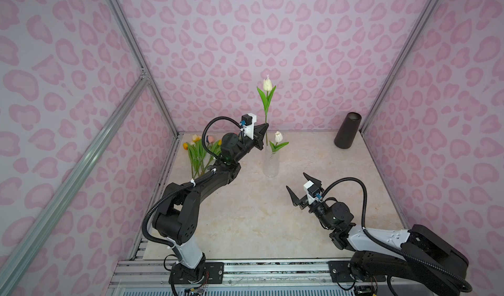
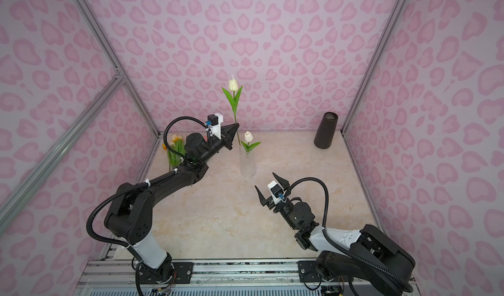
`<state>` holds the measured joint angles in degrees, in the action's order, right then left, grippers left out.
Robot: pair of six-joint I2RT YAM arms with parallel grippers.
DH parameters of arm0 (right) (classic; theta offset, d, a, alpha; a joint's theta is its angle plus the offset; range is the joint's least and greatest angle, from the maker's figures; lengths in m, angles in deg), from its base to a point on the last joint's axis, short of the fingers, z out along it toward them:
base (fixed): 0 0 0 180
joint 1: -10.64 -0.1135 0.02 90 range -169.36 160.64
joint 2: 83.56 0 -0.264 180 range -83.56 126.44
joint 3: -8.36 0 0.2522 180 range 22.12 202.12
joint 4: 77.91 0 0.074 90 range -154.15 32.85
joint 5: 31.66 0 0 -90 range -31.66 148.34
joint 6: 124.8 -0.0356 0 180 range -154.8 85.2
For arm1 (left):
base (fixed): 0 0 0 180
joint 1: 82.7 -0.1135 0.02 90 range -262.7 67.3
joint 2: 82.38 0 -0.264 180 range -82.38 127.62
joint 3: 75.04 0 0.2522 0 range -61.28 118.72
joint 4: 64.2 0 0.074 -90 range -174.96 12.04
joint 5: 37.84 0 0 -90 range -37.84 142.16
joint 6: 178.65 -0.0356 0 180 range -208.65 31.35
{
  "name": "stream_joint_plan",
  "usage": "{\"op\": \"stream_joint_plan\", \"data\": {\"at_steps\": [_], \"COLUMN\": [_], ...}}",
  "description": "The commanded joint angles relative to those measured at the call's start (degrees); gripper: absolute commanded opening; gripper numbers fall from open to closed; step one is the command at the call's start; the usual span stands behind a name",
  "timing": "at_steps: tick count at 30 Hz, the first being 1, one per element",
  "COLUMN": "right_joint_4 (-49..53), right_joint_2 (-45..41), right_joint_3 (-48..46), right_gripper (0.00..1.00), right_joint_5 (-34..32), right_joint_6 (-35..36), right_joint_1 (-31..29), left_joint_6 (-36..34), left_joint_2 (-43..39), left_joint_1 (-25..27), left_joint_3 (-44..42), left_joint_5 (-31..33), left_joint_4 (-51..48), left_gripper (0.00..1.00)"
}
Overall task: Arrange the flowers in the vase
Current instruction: 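Lift the second white tulip with the left gripper and carry it over the vase, then lower the held tulip stem into the glass vase with the left gripper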
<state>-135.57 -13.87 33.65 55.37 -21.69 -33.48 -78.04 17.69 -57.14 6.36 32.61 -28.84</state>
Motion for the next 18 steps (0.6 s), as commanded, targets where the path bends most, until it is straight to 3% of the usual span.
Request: {"op": "stream_joint_plan", "data": {"at_steps": [1,18], "right_joint_4": [-3.2,-3.6], "right_joint_2": [0.4,2.3], "right_joint_3": [0.0,0.4], "right_gripper": [0.86,0.86], "right_joint_5": [0.2,-0.5], "right_joint_6": [0.2,1.1], "right_joint_1": [0.0,0.0], "left_joint_6": [0.5,1.4], "left_joint_2": [2.1,6.9], "left_joint_1": [-0.1,0.9], "left_joint_3": [1.4,0.3], "left_joint_5": [-0.9,-2.6], "left_joint_4": [5.0,7.8], "left_gripper": [0.03,0.05]}}
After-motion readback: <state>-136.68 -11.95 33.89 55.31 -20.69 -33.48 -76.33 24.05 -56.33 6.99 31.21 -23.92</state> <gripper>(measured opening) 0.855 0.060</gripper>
